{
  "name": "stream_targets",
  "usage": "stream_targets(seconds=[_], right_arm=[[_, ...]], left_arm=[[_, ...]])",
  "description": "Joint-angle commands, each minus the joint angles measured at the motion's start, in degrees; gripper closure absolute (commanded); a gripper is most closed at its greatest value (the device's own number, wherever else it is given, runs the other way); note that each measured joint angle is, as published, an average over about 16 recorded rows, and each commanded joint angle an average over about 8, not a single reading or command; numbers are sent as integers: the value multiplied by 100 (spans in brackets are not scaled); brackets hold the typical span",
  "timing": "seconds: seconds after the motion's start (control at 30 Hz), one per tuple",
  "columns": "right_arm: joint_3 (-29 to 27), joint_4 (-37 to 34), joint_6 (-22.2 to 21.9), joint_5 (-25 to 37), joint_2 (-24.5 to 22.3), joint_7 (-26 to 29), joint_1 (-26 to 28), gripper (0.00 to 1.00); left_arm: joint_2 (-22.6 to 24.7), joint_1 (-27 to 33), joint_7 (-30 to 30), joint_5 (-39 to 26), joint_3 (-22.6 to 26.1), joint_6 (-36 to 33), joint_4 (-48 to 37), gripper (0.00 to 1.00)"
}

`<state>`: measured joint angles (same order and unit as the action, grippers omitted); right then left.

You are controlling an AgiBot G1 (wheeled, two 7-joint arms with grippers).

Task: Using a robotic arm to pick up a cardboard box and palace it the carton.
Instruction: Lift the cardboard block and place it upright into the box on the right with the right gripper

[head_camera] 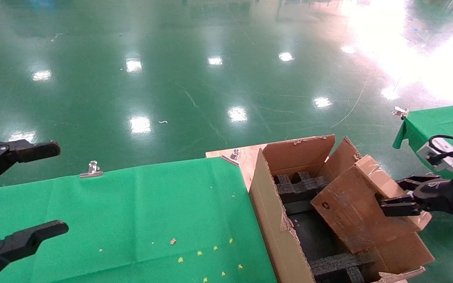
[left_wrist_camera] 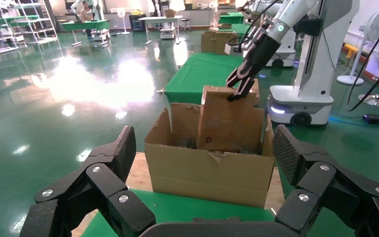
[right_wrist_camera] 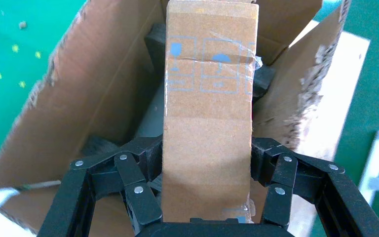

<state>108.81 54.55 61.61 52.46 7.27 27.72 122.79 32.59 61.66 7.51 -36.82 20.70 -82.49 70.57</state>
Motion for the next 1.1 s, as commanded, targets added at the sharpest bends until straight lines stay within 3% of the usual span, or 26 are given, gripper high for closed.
stream_targets(seconds=[0.03, 0.57, 1.1], right_arm=[[22, -5, -44, -43, 31, 83, -38, 100], [497, 483, -1361, 730, 314, 2542, -312, 100], [858, 1416, -2265, 2181, 401, 4228, -303, 100]], left_arm=[[0, 0, 0, 0, 0, 0, 0, 0], [0, 0, 0, 0, 0, 0, 0, 0], [0, 0, 0, 0, 0, 0, 0, 0]])
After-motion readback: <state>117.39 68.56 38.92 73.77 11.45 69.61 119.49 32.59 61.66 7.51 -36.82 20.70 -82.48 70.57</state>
